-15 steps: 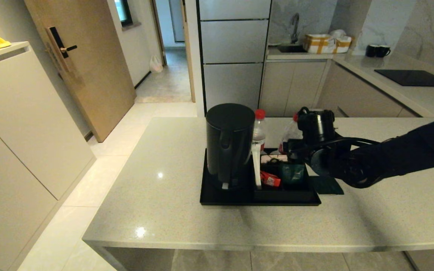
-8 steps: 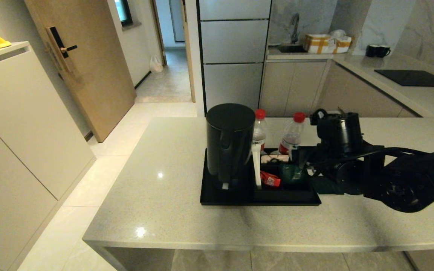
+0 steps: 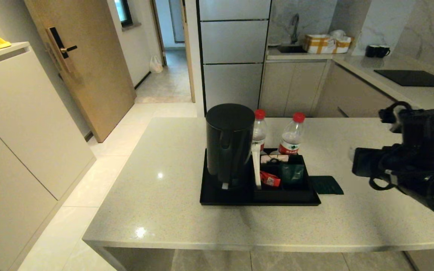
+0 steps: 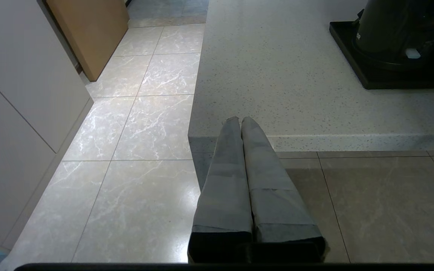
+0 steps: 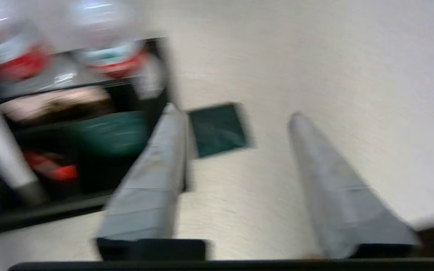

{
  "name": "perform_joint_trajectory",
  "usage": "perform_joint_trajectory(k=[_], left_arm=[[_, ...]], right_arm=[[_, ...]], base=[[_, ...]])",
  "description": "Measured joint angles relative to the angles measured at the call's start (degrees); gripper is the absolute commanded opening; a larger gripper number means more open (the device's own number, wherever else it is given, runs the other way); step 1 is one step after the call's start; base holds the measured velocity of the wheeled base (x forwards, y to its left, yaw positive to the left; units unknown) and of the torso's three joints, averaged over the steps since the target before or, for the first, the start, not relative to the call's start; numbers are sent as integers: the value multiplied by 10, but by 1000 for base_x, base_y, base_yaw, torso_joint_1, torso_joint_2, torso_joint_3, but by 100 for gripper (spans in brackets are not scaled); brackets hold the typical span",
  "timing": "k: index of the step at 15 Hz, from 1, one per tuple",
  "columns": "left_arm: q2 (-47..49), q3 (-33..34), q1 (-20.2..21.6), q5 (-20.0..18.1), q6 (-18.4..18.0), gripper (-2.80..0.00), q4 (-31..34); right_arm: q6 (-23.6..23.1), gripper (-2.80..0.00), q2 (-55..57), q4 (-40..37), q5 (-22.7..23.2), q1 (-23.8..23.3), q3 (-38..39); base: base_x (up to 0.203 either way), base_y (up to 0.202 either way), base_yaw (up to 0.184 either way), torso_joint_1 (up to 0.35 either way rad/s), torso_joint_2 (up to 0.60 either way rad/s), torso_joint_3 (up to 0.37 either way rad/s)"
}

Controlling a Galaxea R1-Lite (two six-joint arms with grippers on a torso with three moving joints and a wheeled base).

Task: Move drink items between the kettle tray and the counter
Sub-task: Return the tea bag to its original position

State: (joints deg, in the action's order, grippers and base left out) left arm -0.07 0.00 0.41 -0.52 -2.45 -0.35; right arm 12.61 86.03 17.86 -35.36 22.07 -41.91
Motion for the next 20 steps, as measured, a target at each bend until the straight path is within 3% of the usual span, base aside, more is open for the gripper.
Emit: perform_joint_trajectory(k=[5, 7, 12, 20], left_arm=[[0, 0, 0, 0, 0, -280, 0], [0, 0, 0, 0, 0, -280, 0], [0, 0, 0, 0, 0, -280, -1], [0, 0, 0, 0, 0, -280, 0]], right_arm=[[36, -280, -44, -16, 9, -45, 63], [61, -280, -47, -16, 30, -50, 96], [75, -280, -35, -15, 87, -58, 124], [95, -280, 95, -13, 239, -114, 56]], base=[[0, 0, 0, 0, 0, 0], [0, 0, 0, 0, 0, 0], [0, 0, 0, 0, 0, 0], [0, 0, 0, 0, 0, 0]])
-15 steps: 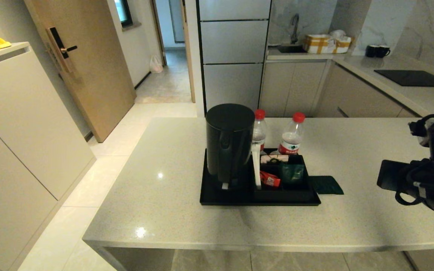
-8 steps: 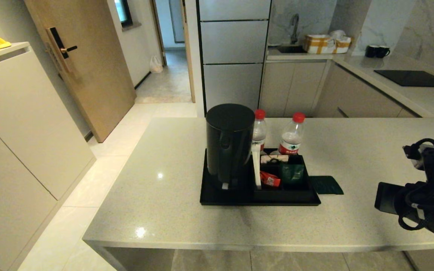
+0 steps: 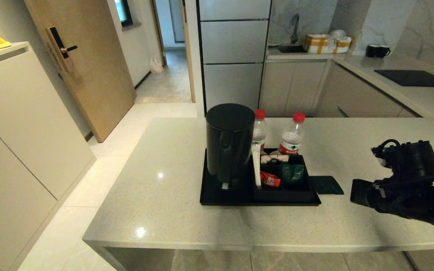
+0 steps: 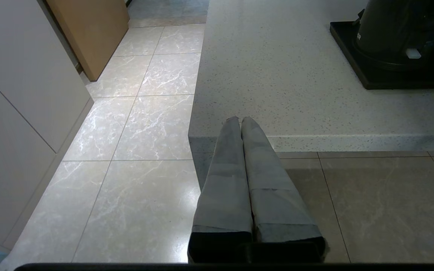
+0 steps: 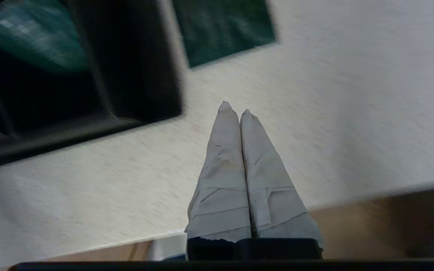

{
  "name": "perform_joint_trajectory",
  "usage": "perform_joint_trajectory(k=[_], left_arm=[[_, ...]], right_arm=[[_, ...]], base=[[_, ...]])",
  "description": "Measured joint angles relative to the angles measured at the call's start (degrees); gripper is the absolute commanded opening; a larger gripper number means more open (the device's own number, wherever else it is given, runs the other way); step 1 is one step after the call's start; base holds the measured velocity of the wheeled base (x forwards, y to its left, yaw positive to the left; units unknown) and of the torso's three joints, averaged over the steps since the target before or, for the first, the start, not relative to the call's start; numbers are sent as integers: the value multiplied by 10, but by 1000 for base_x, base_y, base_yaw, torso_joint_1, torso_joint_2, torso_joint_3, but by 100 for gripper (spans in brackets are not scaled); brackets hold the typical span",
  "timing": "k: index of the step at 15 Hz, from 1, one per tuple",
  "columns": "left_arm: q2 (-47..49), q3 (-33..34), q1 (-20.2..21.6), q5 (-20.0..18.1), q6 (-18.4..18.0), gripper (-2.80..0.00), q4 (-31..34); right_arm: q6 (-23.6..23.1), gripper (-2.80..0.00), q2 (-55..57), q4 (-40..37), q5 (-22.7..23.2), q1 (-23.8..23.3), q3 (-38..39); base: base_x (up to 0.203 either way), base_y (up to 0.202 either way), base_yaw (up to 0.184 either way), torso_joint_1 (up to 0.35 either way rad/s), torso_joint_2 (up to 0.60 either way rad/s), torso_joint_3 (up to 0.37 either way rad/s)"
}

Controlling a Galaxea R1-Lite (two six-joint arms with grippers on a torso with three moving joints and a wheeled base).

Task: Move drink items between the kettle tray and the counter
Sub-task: Return the tea bag to its original position

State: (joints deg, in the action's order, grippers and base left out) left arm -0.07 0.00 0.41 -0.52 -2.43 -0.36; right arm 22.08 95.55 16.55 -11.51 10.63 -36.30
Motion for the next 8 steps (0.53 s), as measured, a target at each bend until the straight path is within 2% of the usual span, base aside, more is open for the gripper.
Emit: perform_joint_trajectory(k=[6, 8], left_arm=[[0, 0, 0, 0, 0, -280, 0], [0, 0, 0, 0, 0, -280, 0]], right_arm=[[31, -280, 57, -1, 83, -61, -42], [32, -280, 81, 10, 96, -85, -49]], base=[[0, 0, 0, 0, 0, 0], [0, 0, 0, 0, 0, 0]])
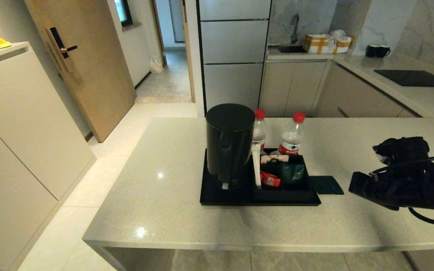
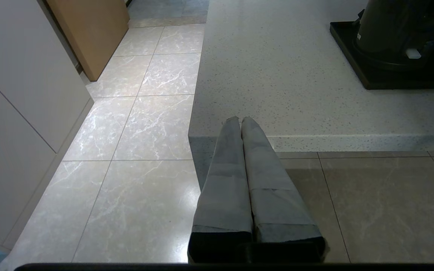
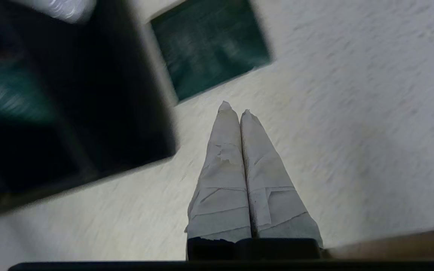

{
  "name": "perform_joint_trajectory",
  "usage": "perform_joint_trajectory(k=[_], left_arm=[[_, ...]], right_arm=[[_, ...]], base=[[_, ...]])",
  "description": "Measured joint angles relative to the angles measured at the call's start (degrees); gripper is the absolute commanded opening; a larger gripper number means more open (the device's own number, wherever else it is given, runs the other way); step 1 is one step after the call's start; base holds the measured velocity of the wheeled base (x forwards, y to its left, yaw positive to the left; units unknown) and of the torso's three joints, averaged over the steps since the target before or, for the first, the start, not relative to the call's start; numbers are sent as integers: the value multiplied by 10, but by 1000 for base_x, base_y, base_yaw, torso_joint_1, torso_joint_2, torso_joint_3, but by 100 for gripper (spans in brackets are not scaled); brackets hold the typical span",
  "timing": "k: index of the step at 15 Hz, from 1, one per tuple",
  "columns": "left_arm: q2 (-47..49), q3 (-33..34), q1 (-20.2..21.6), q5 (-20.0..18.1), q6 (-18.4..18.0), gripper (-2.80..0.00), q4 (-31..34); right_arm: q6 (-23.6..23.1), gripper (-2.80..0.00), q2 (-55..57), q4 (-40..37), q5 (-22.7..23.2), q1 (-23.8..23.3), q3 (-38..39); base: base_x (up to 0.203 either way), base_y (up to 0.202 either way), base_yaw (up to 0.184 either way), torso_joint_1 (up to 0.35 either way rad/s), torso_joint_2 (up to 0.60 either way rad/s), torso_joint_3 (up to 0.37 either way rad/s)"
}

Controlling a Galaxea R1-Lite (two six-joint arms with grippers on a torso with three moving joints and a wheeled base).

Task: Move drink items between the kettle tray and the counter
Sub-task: Return the tea bag to its original position

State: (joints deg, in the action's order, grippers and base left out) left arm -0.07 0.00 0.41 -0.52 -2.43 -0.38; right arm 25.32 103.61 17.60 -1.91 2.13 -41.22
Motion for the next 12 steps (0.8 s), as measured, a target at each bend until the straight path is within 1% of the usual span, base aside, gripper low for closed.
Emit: perform_joint_trajectory(k=[2, 4, 6, 9, 10, 12], left_arm=[[0, 0, 0, 0, 0, -280, 0], [0, 0, 0, 0, 0, -280, 0], [0, 0, 0, 0, 0, -280, 0], [0, 0, 0, 0, 0, -280, 0], [0, 0, 0, 0, 0, -280, 0], [0, 0, 0, 0, 0, -280, 0]], right_arm=[[1, -280, 27, 16, 40, -25, -4], [21, -280, 50, 12, 86, -39, -13], [43, -280, 66, -15, 122, -46, -32], [91, -280, 79, -82, 200, -60, -89], [102, -280, 85, -97, 217, -68, -106], [106, -280, 94, -104, 225, -87, -128]], base=[[0, 0, 0, 0, 0, 0], [0, 0, 0, 0, 0, 0], [0, 0, 0, 0, 0, 0], [0, 0, 0, 0, 0, 0], [0, 0, 0, 0, 0, 0], [0, 0, 0, 0, 0, 0]])
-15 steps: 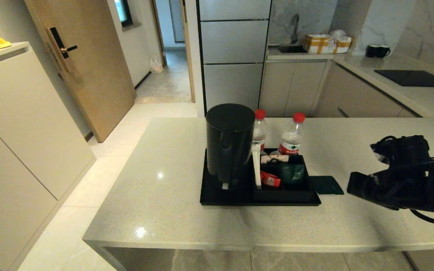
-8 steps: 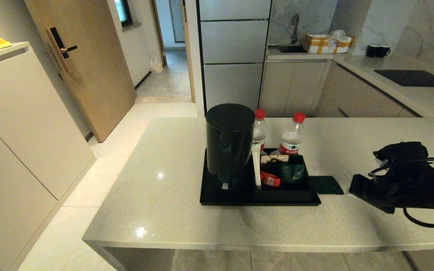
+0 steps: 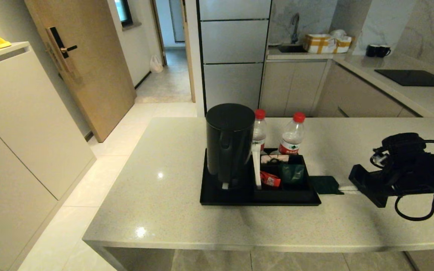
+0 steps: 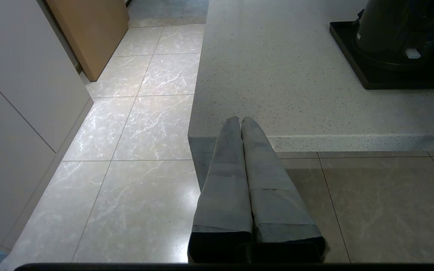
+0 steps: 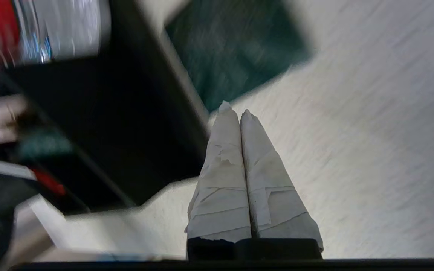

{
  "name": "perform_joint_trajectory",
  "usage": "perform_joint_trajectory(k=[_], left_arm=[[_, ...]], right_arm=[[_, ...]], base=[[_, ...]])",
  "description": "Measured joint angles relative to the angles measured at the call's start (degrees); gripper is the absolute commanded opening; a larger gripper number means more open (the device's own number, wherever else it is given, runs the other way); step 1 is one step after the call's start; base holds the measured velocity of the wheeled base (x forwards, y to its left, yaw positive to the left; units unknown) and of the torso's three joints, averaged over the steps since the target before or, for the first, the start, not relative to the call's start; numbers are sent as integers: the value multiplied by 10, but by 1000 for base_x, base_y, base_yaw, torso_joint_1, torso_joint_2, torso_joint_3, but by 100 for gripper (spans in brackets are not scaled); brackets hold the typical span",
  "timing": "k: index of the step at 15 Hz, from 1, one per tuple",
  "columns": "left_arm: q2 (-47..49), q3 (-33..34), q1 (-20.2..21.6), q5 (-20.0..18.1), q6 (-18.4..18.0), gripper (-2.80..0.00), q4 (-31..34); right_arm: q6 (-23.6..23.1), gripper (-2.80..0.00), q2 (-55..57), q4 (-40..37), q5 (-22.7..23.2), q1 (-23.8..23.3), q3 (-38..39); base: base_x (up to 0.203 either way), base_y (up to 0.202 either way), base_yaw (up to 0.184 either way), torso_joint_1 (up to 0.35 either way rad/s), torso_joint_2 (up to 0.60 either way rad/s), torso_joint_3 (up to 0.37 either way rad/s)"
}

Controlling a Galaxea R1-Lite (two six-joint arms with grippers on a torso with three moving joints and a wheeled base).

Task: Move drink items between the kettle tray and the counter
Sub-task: Return the tea bag to its original position

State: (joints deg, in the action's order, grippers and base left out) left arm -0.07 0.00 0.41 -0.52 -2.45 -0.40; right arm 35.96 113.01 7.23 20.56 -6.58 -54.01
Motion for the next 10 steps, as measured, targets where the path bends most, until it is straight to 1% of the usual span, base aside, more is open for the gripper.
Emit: perform_joint_trajectory(k=[4, 7, 9, 10], left_arm=[[0, 0, 0, 0, 0, -280, 0], [0, 0, 0, 0, 0, -280, 0], [0, 0, 0, 0, 0, -280, 0], [0, 0, 0, 0, 0, -280, 0]], right_arm=[[-1, -280, 15, -27, 2, -38, -32], [-8, -280, 34, -63, 1, -64, -66], [-23, -280, 53, -89, 1, -70, -92], [-37, -280, 63, -95, 1, -73, -103]], base=[[0, 0, 0, 0, 0, 0], [0, 0, 0, 0, 0, 0], [0, 0, 0, 0, 0, 0], [0, 0, 0, 0, 0, 0]])
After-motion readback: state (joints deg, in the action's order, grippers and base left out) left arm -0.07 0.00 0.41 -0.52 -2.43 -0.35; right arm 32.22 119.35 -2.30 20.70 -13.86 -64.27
